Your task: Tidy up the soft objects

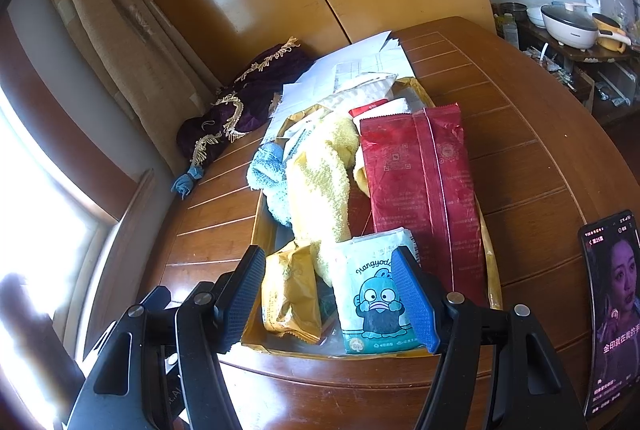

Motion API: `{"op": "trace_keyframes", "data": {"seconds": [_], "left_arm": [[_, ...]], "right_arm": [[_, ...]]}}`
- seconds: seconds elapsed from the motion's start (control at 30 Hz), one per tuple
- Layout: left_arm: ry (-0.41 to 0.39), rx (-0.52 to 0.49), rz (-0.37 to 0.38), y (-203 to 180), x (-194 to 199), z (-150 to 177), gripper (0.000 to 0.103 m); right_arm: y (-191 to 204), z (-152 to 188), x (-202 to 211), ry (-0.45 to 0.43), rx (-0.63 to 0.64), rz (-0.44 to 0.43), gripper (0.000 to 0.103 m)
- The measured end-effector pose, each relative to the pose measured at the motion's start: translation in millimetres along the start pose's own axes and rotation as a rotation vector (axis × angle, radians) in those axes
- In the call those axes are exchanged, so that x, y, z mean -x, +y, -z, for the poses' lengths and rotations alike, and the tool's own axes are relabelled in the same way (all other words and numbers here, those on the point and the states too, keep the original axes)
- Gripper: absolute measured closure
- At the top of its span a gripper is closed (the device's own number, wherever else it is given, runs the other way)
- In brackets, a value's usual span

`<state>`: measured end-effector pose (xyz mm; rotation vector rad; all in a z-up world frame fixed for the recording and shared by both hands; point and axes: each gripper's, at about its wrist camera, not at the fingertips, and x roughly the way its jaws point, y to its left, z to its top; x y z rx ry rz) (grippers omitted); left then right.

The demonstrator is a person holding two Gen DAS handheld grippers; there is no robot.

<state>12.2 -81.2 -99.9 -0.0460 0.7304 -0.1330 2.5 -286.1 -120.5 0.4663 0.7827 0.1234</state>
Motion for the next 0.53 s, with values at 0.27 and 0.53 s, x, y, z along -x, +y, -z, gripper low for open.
{"op": "trace_keyframes", "data": {"seconds": [0.27, 0.53], "left_arm": [[0.006, -0.005, -0.009, -0.5, -1.9, 2.6, 0.028], [0.001, 0.002, -0.017, 2.4, -2.3, 2.6, 0.028]], "right_arm": [[1.2, 1.2, -1.5, 0.004, 0.002, 0.002, 0.035], [2.0, 2.6, -3.6, 0.010, 0.002, 0.003, 0.035]]}}
